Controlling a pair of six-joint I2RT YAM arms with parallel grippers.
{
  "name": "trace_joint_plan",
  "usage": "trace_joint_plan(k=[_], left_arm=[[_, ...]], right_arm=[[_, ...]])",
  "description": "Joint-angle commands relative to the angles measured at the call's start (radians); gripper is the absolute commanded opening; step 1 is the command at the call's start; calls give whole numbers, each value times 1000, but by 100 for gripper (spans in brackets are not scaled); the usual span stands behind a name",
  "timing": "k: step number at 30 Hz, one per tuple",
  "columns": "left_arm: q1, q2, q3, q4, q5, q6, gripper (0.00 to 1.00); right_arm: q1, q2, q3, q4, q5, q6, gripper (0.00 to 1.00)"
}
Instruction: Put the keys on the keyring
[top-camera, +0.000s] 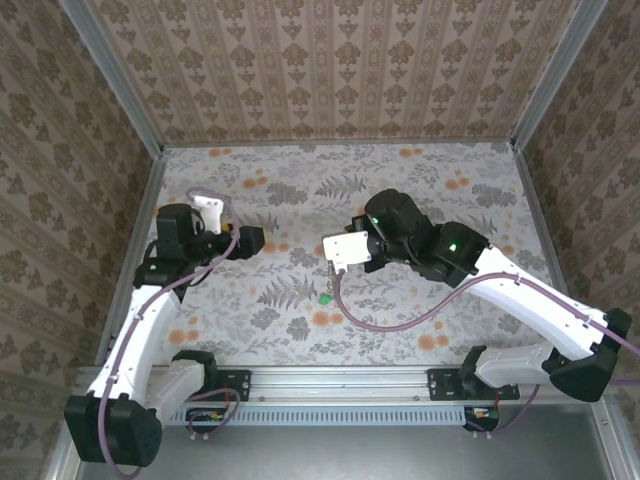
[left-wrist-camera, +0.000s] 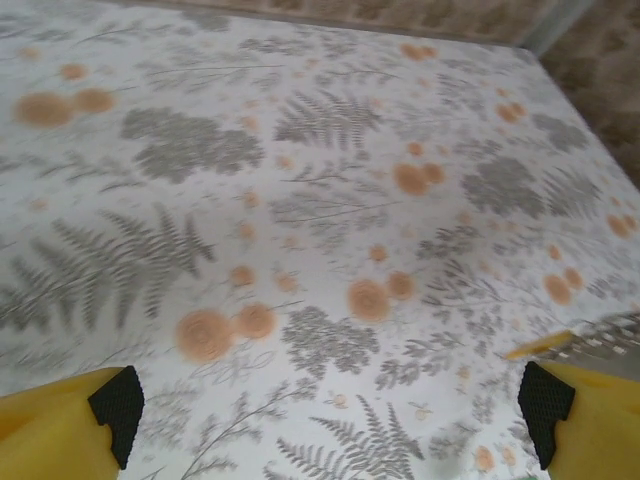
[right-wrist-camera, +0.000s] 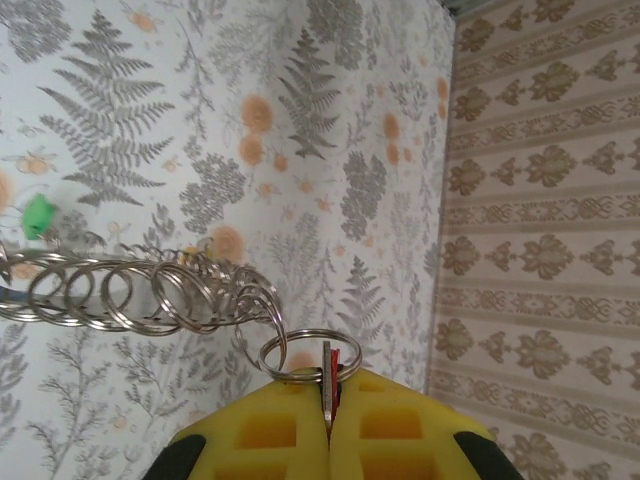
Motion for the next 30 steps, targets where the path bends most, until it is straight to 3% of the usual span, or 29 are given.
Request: trace_joint_plan(k=[1, 5, 9, 11, 13, 16, 19, 21, 26, 30], left_arm=[[58, -37, -1, -50, -86, -69, 100], [132, -45, -7, -52, -91, -70, 100], [160, -63, -14, -66, -170, -38, 100], [167, -71, -25, -66, -190, -31, 100], [178, -74, -40, -51, -182, -43, 100], [185, -60, -31, -30, -91, -59, 100], [190, -45, -8, -42, -79, -74, 100], [209, -26, 13, -67, -33, -94, 100], [235, 66, 78, -218, -108, -224, 100], [247, 113, 75, -239, -113, -233, 100]], right_arm=[[27, 60, 58, 66, 49, 54, 0], [80, 161, 113, 52, 96, 67, 0], [83, 227, 212, 1, 170, 55, 0], [82, 237, 229, 20, 116, 80, 0], [66, 244, 231, 119, -29, 220, 0], [66, 301, 275, 256, -204, 401, 0], [64, 391, 314, 371, -233, 507, 0], [57, 451, 310, 411, -239, 502, 0], [20, 501, 211, 495, -363, 435, 0], [14, 474, 139, 418, -393, 346, 0]])
